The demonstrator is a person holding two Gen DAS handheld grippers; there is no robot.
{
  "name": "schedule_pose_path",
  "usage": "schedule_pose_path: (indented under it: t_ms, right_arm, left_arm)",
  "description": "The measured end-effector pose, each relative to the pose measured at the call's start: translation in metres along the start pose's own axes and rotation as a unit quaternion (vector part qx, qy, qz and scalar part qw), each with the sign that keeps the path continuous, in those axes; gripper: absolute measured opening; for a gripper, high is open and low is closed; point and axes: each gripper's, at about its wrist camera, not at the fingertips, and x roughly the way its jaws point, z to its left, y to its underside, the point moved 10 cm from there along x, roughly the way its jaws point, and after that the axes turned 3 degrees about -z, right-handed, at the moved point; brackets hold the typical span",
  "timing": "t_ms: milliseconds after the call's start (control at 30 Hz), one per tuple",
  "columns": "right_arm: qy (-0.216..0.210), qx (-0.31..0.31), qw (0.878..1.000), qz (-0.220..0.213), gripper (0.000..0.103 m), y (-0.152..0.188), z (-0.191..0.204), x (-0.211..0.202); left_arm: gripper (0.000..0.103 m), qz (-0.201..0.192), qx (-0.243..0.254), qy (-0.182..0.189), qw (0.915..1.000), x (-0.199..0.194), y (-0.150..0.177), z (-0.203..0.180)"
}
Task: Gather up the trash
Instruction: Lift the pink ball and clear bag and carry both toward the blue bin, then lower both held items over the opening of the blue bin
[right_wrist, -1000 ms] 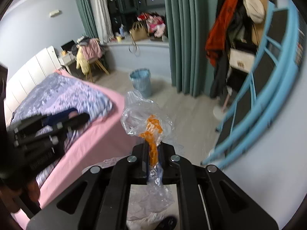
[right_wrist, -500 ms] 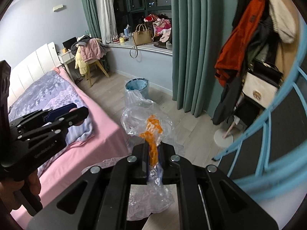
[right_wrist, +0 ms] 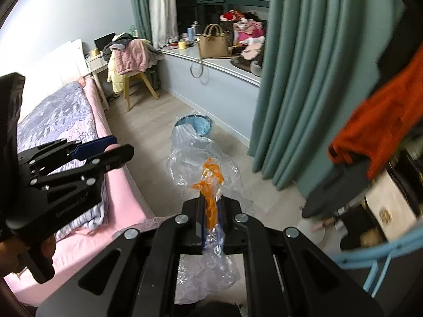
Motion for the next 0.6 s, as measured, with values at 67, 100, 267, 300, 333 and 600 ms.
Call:
schedule_pose_path:
  t_ms: [67, 100, 267, 300, 333, 600]
  right_arm:
    - [-0.011, -0.007, 1.0, 0.0, 0.007, -0.016, -0.004, 0.02]
    - [-0.02, -0.011, 1.0, 0.002, 0.007, -0.026, -0.007, 0.034]
    - [-0.062, -0.041, 0.997, 0.003, 0.007, -0.068, -0.021, 0.098]
    - [-0.07, -0.047, 0.996, 0.005, 0.007, -0.075, -0.024, 0.11]
    - [-0.078, -0.053, 0.995, 0.009, 0.007, -0.084, -0.028, 0.124]
    - [-0.131, -0.118, 0.984, 0.032, 0.007, -0.163, -0.067, 0.202]
  left_arm:
    - [0.03, 0.002, -0.016, -0.014, 0.9998, 0.019, -0.015, 0.01]
    - [0.03, 0.003, -0.021, -0.02, 0.9996, 0.027, -0.021, 0.013]
    - [0.03, 0.006, -0.037, -0.065, 0.9972, 0.08, -0.058, 0.041]
    - [0.03, 0.004, -0.04, -0.077, 0.9962, 0.091, -0.067, 0.048]
    - [0.03, 0.006, -0.044, -0.091, 0.9948, 0.104, -0.076, 0.056]
    - [0.03, 0.027, -0.099, -0.162, 0.9815, 0.18, -0.138, 0.11]
